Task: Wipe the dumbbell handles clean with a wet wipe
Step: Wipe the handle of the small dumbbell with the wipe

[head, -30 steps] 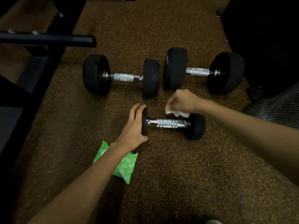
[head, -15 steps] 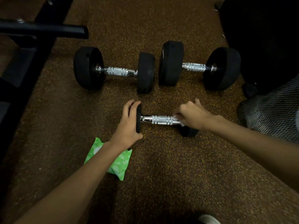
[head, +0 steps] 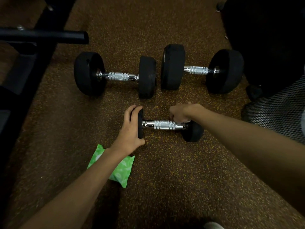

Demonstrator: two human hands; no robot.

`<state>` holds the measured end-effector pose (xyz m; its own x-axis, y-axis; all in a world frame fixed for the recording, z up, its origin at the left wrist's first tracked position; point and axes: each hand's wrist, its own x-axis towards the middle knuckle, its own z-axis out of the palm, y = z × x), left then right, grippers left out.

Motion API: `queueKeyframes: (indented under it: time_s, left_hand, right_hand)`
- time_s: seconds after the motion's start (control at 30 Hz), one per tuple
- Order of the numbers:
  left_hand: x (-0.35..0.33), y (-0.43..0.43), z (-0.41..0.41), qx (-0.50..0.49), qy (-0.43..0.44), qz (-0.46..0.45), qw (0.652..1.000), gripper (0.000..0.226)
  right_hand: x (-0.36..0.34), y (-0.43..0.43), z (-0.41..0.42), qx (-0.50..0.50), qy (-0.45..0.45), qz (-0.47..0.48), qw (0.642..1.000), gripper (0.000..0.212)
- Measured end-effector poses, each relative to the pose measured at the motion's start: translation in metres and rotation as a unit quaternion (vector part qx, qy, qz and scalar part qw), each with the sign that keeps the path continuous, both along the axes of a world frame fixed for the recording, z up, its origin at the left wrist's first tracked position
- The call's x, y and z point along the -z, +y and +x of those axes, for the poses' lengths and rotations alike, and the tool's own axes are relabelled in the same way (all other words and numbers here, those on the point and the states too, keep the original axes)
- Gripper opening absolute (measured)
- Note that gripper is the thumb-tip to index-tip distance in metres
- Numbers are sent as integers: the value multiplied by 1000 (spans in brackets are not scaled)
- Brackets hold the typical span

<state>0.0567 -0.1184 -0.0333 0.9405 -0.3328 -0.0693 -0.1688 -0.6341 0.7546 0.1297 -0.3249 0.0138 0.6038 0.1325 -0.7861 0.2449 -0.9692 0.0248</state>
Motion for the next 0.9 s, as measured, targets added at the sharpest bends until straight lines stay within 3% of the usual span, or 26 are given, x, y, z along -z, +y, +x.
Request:
queueKeyframes:
  time_s: [0.13, 0.27, 0.33, 0.43, 0.53, 0.67, 0.9]
  left_hand:
    - [2, 1, 0, -2, -7, -5, 1000, 108]
    - [5, 1, -4, -4, -21, -17, 1000, 107]
    - [6, 1, -6, -4, -26, -20, 999, 107]
    - [6, 2, -6, -6, -21, -30, 999, 106]
    - [4, 2, -4, -5, -14, -31, 999, 106]
    - [3, 1, -2, -4, -16, -22, 1000, 106]
    - [6, 2, -5, 4, -36, -16, 999, 105]
  right_hand:
    - [-11, -12, -5, 32, 27, 82, 996, 24]
    - [-26, -26, -29, 7, 5, 117, 993, 59]
    - [-23, -27, -35, -20, -23, 103, 994, 65]
    - [-11, -29, -28, -24, -71, 109, 991, 47]
    - [-10, -24, -22, -30, -57, 89, 994, 27]
    - [-15, -14, -16, -37, -35, 57, 997, 32]
    - [-23, -26, -16, -7, -28, 88, 996, 35]
